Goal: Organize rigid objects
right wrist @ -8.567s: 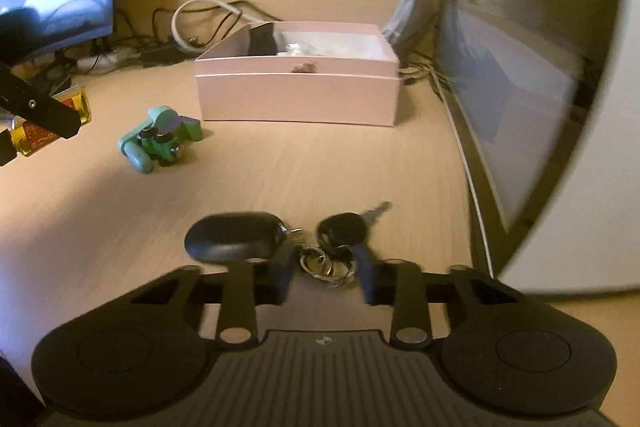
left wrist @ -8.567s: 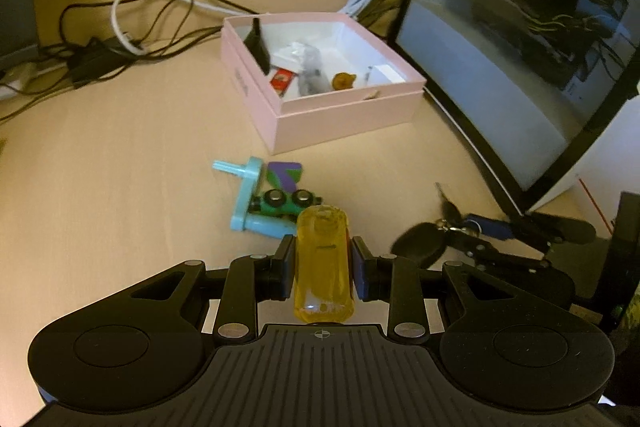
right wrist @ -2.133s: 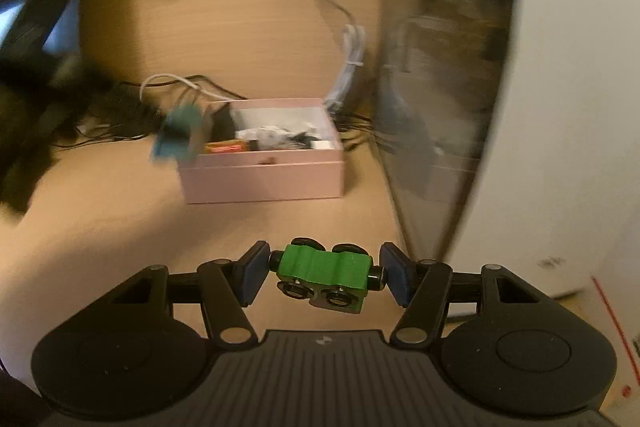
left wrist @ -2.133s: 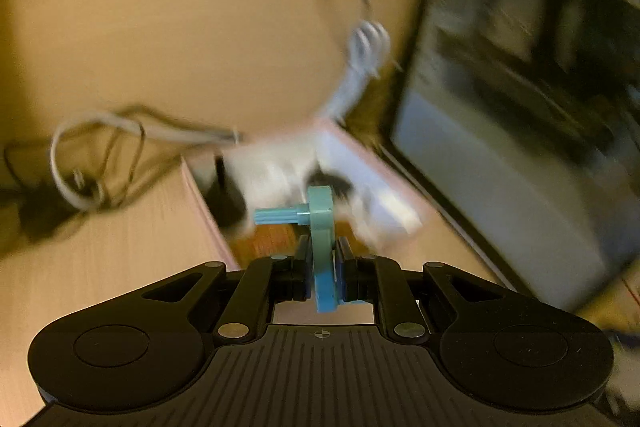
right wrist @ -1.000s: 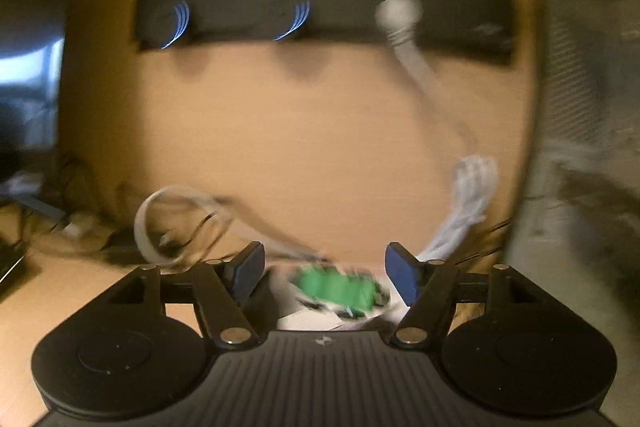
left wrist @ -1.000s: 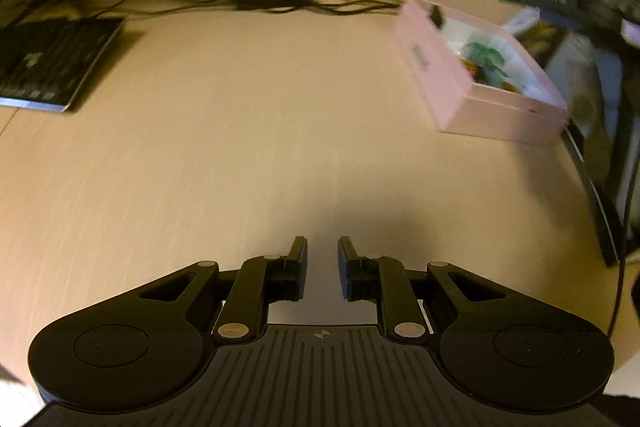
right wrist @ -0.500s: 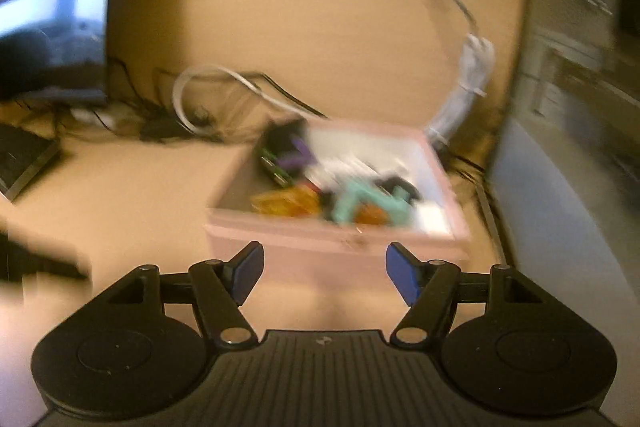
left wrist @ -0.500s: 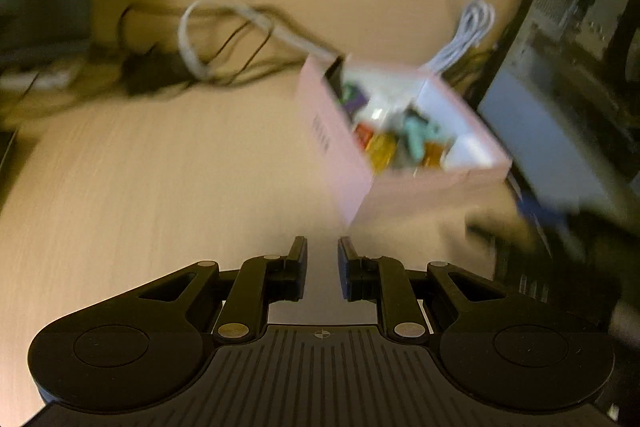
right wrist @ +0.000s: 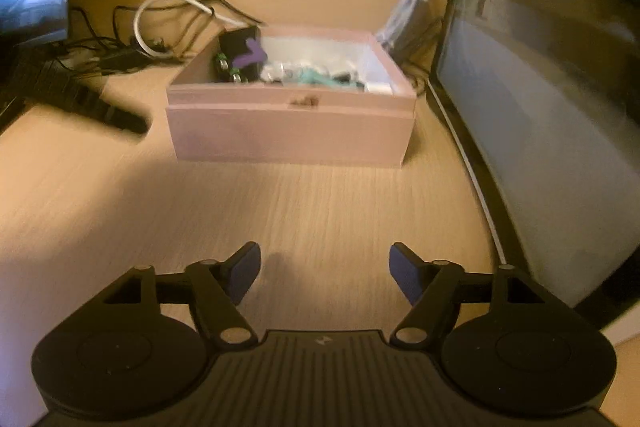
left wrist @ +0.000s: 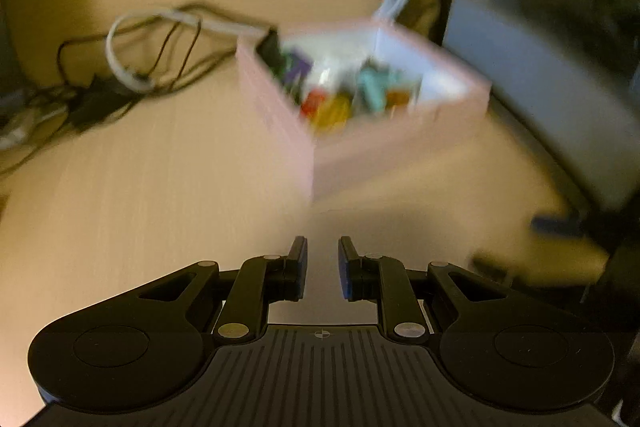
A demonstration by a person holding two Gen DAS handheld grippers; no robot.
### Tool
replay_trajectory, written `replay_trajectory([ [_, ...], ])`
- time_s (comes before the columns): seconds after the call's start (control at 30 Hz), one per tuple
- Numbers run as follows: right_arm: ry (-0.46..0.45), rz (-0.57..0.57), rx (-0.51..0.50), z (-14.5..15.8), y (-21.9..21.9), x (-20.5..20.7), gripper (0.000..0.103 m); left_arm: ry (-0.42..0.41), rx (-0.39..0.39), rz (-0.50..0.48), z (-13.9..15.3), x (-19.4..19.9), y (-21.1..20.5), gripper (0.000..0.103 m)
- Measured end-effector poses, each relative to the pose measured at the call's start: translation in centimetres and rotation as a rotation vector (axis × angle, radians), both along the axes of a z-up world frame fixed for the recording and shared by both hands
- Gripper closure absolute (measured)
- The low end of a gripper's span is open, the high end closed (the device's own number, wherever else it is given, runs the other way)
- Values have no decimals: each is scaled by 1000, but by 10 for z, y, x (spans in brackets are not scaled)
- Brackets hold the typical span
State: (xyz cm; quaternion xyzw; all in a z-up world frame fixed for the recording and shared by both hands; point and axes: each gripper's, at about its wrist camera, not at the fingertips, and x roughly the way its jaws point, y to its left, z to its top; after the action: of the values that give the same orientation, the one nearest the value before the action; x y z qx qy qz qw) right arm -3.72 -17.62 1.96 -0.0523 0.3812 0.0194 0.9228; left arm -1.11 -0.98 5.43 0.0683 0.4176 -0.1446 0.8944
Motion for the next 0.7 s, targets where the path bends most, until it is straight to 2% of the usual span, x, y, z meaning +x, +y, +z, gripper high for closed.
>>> replay_trajectory([
  [0.13,5,-74,21,-4,-2,-2,23,8,72,54,-22,-17,20,83],
  [0.23,-8,-106,24,-8,-3,-1,14,-19,39,79,-25,-22,28,81],
  [0.33,-48,-122,-32,-13,-1,-2,0,-52,30,77,-28,-26,23,81],
  [0.53,-34,-122,-59,-11,3,2,0,-89,0,97,-30,-28,5,81],
  [0.7,-31,-83,-34,-11,-2,1,0,-111,-7,151,-32,-33,-5,81],
])
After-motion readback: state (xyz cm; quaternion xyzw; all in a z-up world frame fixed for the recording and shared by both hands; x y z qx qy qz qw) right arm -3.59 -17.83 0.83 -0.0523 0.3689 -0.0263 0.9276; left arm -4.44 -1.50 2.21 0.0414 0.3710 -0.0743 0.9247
